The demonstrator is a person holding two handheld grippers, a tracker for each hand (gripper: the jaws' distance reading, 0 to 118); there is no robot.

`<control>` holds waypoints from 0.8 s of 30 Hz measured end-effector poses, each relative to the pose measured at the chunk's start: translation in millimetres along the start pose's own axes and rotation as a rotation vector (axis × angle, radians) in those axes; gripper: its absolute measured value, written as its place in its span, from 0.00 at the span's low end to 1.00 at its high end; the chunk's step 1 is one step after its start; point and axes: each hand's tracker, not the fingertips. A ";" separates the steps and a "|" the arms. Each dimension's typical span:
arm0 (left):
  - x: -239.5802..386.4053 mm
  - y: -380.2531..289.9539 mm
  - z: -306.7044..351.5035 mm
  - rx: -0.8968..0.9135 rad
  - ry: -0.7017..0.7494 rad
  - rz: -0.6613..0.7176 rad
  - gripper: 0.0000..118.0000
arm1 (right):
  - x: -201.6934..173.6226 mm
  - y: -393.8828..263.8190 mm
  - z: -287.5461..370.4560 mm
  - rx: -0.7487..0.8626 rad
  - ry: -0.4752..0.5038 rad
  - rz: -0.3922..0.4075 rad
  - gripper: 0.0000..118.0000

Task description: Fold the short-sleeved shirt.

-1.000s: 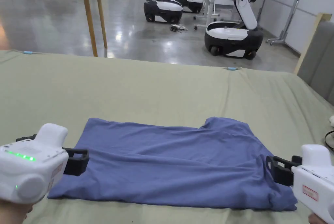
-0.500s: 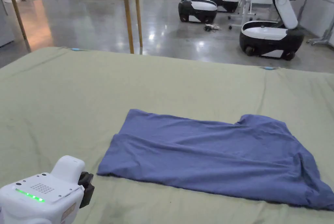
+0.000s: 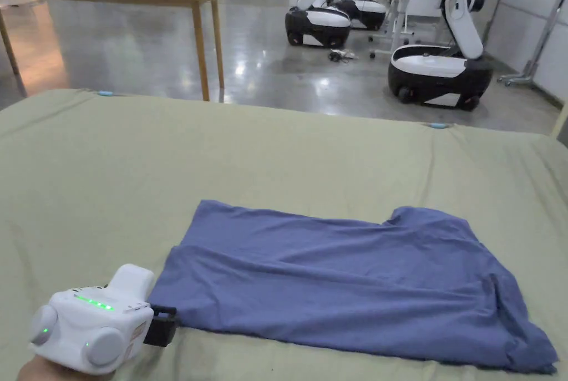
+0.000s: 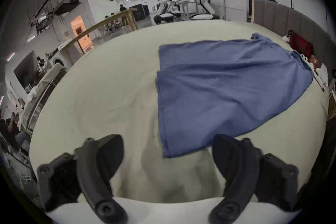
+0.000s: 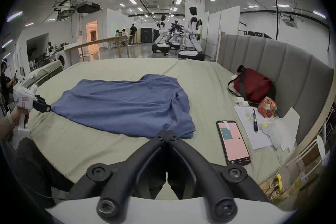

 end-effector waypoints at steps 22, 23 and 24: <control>14.0 32.1 2.0 -0.008 -0.026 -0.039 0.04 | 44.8 5.3 -170.5 -0.326 0.061 -0.121 0.13; 13.9 31.6 2.4 -0.013 -0.020 -0.039 0.04 | 43.6 8.6 -164.9 -0.307 0.076 -0.109 0.13; 13.8 31.9 4.9 -0.014 -0.022 -0.036 0.03 | 40.9 14.2 -159.3 -0.291 0.092 -0.113 0.13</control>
